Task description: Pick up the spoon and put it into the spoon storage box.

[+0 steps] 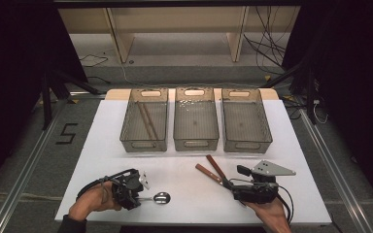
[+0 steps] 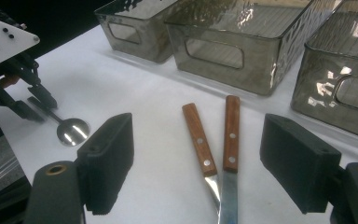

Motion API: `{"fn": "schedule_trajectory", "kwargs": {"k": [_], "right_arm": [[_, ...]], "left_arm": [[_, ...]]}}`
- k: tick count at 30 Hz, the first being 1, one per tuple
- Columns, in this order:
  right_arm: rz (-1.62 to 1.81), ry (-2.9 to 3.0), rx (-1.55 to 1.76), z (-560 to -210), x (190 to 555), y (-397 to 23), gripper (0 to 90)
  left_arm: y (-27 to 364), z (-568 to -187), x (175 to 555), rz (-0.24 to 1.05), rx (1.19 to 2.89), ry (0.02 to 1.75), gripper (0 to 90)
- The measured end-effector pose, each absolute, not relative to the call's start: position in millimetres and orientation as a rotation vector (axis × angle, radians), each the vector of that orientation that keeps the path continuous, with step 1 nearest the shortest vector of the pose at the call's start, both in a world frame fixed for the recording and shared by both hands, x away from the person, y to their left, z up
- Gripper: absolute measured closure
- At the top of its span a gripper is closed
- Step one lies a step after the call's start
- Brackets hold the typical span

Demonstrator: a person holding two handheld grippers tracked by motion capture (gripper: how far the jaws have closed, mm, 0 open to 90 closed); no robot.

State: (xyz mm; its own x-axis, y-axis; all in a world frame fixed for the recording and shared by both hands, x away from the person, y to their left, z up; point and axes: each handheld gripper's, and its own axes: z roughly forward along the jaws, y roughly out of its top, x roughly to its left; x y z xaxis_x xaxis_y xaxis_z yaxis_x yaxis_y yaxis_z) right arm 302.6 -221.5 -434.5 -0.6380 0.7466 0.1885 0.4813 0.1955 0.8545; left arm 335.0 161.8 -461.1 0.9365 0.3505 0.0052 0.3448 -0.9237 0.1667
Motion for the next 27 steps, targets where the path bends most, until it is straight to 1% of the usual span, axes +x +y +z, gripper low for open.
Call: {"fn": "schedule_trajectory", "kwargs": {"k": [2,8,16,21,27], "right_arm": [[1.417,2.205,1.168,-434.5,302.6,-221.4,26.7],[1.415,2.206,1.172,-434.9,303.0,-221.5,26.7],[1.413,2.207,1.175,-434.8,302.9,-221.7,26.7],[1.412,2.207,1.181,-434.8,302.9,-221.9,26.7],[1.410,2.206,1.181,-434.7,303.0,-222.0,26.8]], "left_arm": [[161.5,-460.8,336.2,0.044,2.938,0.521,67.4],[160.4,-460.9,337.3,0.042,2.942,0.509,76.3],[160.4,-460.9,336.3,0.039,2.946,0.450,81.8],[161.0,-460.4,336.9,0.040,2.951,0.429,83.5],[161.2,-460.6,337.5,0.028,2.933,0.471,84.0]]}}
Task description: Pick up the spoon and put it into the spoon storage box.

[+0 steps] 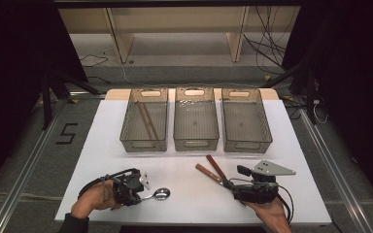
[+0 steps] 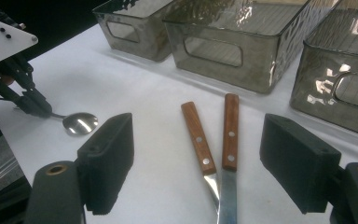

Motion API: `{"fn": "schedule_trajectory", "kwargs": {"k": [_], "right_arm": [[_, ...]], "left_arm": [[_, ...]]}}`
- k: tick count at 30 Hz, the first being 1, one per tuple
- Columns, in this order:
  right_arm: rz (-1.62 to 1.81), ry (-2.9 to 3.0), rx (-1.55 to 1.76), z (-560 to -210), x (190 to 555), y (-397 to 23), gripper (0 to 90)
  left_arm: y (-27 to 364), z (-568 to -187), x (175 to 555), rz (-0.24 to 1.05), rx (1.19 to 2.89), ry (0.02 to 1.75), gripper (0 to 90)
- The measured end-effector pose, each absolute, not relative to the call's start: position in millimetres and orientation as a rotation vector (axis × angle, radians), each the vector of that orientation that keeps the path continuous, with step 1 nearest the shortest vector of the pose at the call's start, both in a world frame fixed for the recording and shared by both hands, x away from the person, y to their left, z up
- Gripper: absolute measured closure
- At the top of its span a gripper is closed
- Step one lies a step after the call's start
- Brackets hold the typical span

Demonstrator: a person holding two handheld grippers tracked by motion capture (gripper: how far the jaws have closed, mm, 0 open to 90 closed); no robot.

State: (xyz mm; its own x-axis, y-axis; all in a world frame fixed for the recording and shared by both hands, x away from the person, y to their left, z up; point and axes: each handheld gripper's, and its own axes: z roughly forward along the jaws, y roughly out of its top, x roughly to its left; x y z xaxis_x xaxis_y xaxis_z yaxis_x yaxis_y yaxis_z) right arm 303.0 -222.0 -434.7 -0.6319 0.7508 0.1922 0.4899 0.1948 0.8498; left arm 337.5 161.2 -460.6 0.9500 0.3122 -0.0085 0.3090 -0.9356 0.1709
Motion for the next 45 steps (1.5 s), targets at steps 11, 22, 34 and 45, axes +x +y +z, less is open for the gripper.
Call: {"fn": "schedule_trajectory", "kwargs": {"k": [11,22,34,45], "right_arm": [[1.406,2.205,1.180,-435,303,-222,26.9],[1.409,2.202,1.180,-435,303,-222,26.9],[1.408,2.199,1.180,-434,303,-223,26.9],[1.413,2.198,1.180,-434,303,-223,26.9]], "left_arm": [[160,-460,339,0.020,2.912,0.504,84.0],[163,-459,341,0.035,2.879,0.560,84.1],[167,-453,345,0.063,2.790,0.665,84.3],[175,-445,355,0.100,2.625,0.808,84.3]]}}
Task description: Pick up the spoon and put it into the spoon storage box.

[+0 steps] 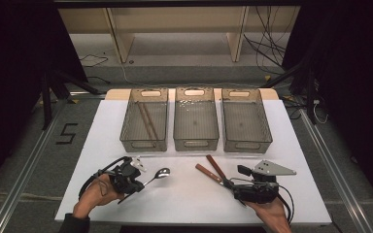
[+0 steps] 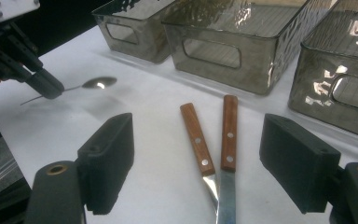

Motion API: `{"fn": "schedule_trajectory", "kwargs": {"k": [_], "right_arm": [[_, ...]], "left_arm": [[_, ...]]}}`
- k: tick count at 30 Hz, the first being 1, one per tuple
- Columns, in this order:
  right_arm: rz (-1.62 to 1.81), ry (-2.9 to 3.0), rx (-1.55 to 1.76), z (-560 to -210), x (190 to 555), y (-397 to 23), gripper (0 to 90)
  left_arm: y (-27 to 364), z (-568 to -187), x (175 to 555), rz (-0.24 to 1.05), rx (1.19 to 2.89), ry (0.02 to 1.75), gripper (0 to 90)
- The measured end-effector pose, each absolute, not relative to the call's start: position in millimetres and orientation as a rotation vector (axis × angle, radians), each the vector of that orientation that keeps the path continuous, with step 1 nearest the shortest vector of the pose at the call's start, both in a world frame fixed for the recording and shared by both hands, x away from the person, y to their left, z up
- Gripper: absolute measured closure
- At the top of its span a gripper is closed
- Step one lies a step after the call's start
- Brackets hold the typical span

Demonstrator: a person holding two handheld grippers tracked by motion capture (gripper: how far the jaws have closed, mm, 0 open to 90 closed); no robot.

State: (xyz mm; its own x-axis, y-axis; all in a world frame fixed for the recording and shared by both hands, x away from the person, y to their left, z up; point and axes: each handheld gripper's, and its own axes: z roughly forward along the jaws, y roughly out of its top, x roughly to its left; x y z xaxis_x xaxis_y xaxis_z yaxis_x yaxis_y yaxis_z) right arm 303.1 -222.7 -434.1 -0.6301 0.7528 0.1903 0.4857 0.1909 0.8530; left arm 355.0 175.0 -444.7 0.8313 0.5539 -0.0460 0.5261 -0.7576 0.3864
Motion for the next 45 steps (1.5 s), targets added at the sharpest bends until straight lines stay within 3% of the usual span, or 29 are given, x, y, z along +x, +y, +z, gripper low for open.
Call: {"fn": "schedule_trajectory", "kwargs": {"k": [14,25,45], "right_arm": [[1.420,2.193,1.184,-434,304,-223,26.9],[1.423,2.197,1.180,-434,304,-222,26.9],[1.436,2.198,1.175,-433,304,-223,26.9]], "left_arm": [[174,-417,368,0.163,2.420,0.859,84.3],[150,-391,404,0.204,2.317,0.863,84.3],[110,-361,475,0.141,2.161,0.933,84.2]]}}
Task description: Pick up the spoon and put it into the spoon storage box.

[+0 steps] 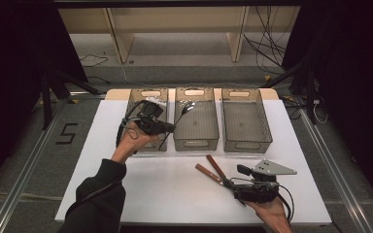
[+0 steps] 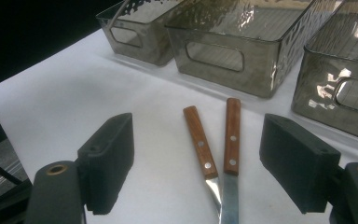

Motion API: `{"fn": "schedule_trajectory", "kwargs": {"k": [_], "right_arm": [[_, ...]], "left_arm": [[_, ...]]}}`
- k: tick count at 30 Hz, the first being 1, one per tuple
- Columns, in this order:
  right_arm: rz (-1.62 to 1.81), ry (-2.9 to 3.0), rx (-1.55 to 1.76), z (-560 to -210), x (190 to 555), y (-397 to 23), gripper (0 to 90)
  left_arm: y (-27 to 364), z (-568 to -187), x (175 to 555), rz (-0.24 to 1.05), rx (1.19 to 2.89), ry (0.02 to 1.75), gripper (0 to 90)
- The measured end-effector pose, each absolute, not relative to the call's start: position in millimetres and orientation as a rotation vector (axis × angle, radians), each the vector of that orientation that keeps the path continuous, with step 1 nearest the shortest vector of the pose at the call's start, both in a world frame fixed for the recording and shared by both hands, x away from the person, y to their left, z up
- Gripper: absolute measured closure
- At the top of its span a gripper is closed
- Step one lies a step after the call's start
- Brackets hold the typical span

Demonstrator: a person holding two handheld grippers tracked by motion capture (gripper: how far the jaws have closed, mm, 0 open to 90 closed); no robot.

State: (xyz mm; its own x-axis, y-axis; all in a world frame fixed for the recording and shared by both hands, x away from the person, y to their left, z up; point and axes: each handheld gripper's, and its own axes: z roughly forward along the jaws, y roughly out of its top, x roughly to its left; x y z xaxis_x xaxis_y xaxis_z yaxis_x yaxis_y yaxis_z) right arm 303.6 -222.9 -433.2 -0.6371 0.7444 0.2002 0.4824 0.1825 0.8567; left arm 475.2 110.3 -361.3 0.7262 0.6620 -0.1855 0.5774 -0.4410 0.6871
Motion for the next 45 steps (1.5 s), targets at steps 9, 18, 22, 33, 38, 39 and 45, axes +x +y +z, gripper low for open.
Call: {"fn": "schedule_trajectory", "kwargs": {"k": [9,18,22,33,38,39,45], "right_arm": [[1.439,2.201,1.169,-433,303,-222,26.9],[1.442,2.202,1.168,-433,303,-222,26.9],[1.444,2.205,1.170,-433,304,-222,26.9],[1.449,2.204,1.172,-434,304,-223,26.9],[1.453,2.201,1.170,-434,304,-224,26.9],[1.454,2.201,1.169,-434,304,-224,26.9],[1.453,2.204,1.169,-434,304,-224,26.9]], "left_arm": [[99,-360,493,0.137,2.127,0.954,84.2],[91,-354,508,0.136,2.096,0.970,84.2],[86,-351,515,0.137,2.081,0.971,84.2],[68,-354,532,0.156,2.071,1.006,84.2],[63,-361,537,0.164,2.046,1.034,84.2],[63,-362,538,0.167,2.049,1.036,84.2],[60,-372,540,0.172,2.049,1.060,84.1]]}}
